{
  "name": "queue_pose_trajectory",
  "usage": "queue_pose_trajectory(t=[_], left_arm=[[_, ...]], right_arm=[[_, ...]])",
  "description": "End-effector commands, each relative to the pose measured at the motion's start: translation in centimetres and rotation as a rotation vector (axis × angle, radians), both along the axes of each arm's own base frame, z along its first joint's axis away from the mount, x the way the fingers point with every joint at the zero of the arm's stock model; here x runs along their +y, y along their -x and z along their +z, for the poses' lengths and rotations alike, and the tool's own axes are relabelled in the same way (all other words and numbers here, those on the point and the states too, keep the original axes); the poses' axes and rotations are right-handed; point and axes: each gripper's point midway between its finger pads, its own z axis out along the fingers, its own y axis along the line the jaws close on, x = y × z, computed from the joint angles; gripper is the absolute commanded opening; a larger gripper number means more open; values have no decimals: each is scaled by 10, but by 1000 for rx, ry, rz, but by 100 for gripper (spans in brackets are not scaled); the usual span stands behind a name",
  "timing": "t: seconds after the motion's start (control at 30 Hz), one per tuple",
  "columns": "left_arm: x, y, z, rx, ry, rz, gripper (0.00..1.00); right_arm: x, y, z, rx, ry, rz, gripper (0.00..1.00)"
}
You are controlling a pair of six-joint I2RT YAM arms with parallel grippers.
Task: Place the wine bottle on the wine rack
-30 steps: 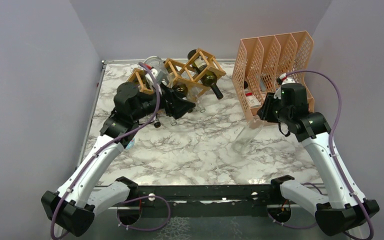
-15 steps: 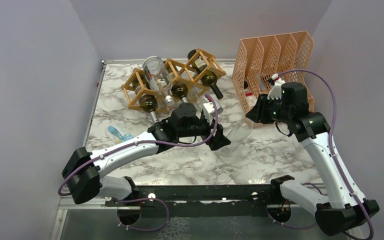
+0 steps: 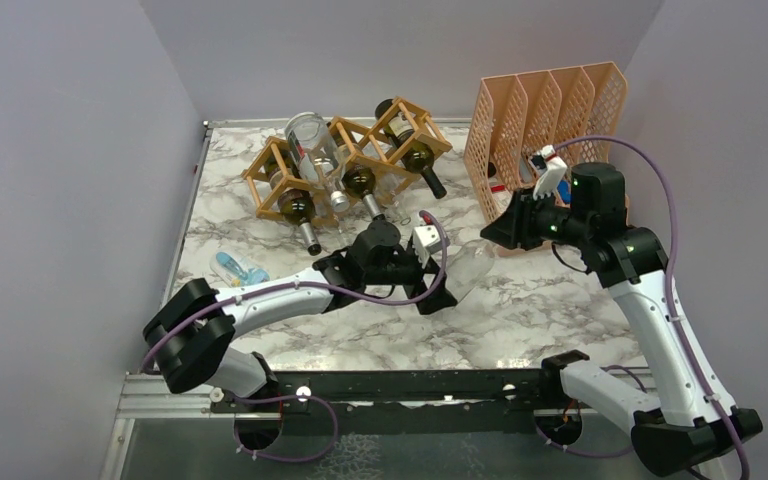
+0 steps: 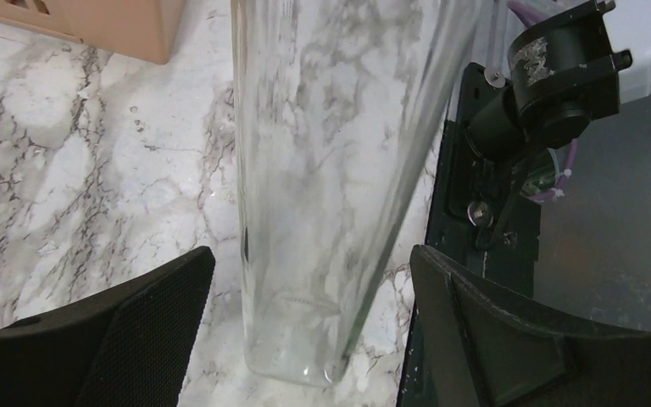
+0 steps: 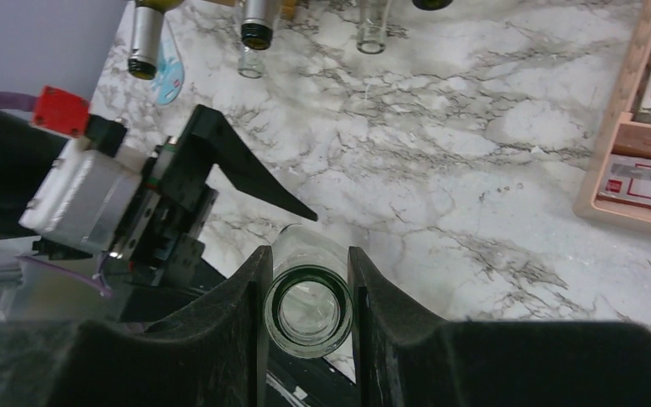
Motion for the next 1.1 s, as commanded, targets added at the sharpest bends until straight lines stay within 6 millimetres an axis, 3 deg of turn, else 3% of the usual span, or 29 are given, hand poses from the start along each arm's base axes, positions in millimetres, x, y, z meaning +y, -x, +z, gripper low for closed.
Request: queue_pose_trajectory(t=[0.0,0.1,0.17,0.33,0.37,0.4,0.43,0.53,0.63,0.93,1.07], left_arm=[[-12,8,2,14,51,-69,89],[-14,7,3,21,61,-68,85],[-14,8,7,2,72,-74,76],[-8,7,27,-80,124,-65,30],[-6,5,30,-103,128,-58,19],[-5,4,34,-125,132,-56,5],[-4,3,38,-156,137,-53,0],[0,-7,54,-276,143,-34,0],[7,-23,73,-476,116,-10,0],[21,-60,118,-1131,-122,-119,0],[20,-70,141,-1354,-174,-148,0]], right_arm=[[19,9,47,-127,-115,114,1],[23,13,50,-130,-135,147,1],[25,16,52,-132,-143,164,1],[28,22,54,-134,-159,197,2],[29,24,55,-134,-164,208,7],[30,25,56,-134,-167,217,19],[30,26,57,-138,-167,225,30],[28,29,60,-170,-152,239,60],[23,29,71,-222,-134,211,75],[14,45,129,-377,-143,187,79],[11,45,126,-389,-121,177,79]])
